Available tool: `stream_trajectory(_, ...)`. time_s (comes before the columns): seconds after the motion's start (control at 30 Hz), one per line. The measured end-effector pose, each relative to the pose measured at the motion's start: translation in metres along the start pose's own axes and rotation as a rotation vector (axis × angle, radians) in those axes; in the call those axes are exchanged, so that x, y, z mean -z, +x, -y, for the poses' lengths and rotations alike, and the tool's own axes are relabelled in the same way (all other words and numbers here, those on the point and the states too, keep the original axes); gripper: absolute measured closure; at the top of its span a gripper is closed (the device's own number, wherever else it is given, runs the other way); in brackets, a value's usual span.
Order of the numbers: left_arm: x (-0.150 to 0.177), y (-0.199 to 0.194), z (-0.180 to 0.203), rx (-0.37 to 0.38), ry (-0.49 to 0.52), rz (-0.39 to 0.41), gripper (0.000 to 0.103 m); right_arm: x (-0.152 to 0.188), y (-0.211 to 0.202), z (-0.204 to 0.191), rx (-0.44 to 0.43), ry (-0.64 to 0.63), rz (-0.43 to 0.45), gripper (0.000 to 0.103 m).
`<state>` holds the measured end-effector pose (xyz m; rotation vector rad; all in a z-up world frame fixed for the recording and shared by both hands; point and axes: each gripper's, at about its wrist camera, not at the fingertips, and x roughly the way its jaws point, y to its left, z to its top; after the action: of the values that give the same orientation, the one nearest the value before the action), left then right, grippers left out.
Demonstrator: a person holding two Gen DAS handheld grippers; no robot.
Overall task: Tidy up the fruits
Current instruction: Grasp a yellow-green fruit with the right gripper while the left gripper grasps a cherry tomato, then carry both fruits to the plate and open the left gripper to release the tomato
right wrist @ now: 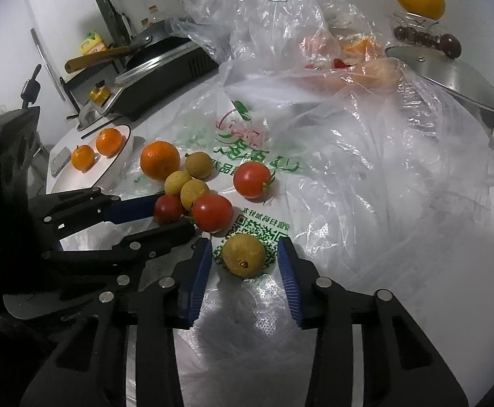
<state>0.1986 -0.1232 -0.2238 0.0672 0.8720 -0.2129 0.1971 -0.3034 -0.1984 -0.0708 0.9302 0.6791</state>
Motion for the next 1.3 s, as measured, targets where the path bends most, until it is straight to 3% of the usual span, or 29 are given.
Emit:
stream_trajectory(0.13, 0.001, -0.003, -0.002, 0.019, -0.001, 0.006, 0.069, -0.001, 0.002, -0.001, 0.015, -0.010, -0.007, 0.076)
stream_trajectory(0.4, 0.004, -0.020, -0.009, 0.044, -0.017, 0.041, 0.070, -0.001, -0.001, -0.012, 0.065, -0.057, 0.014, 0.075)
stream_trajectory(1.3, 0.026, -0.082, -0.048, 0.055, -0.063, 0.160, 0.070, -0.018, -0.019, -0.078, 0.076, -0.144, 0.057, 0.075)
